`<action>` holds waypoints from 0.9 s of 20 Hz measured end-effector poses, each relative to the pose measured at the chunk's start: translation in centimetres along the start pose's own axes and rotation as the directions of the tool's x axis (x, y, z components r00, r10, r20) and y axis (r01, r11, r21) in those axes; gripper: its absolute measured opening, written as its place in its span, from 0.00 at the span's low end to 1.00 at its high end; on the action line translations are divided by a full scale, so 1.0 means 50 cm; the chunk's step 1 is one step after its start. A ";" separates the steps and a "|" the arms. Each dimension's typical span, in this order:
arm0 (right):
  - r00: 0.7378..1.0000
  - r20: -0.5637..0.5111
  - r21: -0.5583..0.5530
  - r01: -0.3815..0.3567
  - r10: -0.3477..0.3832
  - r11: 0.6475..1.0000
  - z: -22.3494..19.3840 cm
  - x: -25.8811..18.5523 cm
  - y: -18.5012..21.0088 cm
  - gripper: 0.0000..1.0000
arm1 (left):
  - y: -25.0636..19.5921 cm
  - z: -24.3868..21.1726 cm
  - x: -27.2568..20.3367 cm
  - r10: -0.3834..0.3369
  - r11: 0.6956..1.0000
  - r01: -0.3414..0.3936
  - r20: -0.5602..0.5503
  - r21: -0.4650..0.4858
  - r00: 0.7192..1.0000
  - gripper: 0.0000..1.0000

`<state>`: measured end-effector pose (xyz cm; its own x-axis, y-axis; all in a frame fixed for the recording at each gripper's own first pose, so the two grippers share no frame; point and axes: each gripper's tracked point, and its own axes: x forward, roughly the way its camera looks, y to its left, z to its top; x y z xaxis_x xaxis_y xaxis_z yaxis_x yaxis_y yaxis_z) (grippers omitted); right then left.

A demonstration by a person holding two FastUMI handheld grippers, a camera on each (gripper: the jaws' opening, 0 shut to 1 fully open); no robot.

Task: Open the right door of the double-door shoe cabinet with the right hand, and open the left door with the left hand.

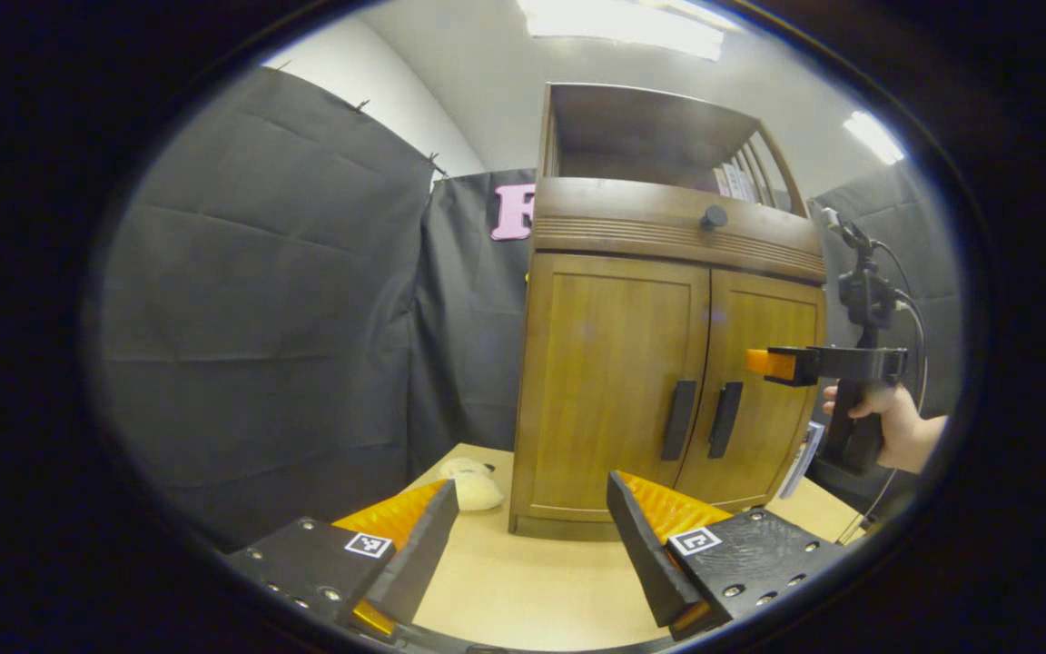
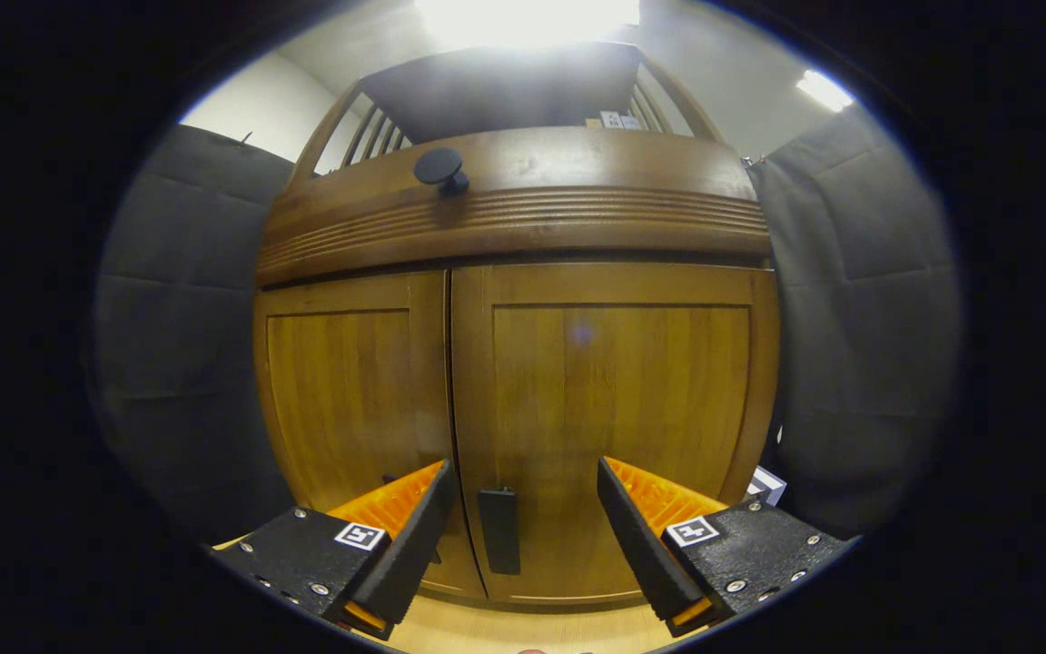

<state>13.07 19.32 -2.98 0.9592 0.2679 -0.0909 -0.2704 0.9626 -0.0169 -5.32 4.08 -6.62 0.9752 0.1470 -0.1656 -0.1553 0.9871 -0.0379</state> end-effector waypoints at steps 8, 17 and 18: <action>0.990 -0.140 0.028 -0.008 0.012 1.000 -0.096 0.081 0.012 0.96 | 0.016 -0.025 0.004 0.015 1.000 -0.016 -0.035 -0.024 0.999 1.00; 0.976 -0.214 0.083 -0.023 0.041 0.996 -0.054 0.079 -0.011 0.64 | 0.006 -0.020 -0.006 0.001 1.000 0.000 -0.034 0.022 0.999 1.00; 0.976 -0.212 0.084 -0.031 0.048 0.996 -0.050 0.071 -0.018 0.51 | 0.006 -0.022 -0.010 0.006 1.000 -0.005 -0.037 0.030 0.999 1.00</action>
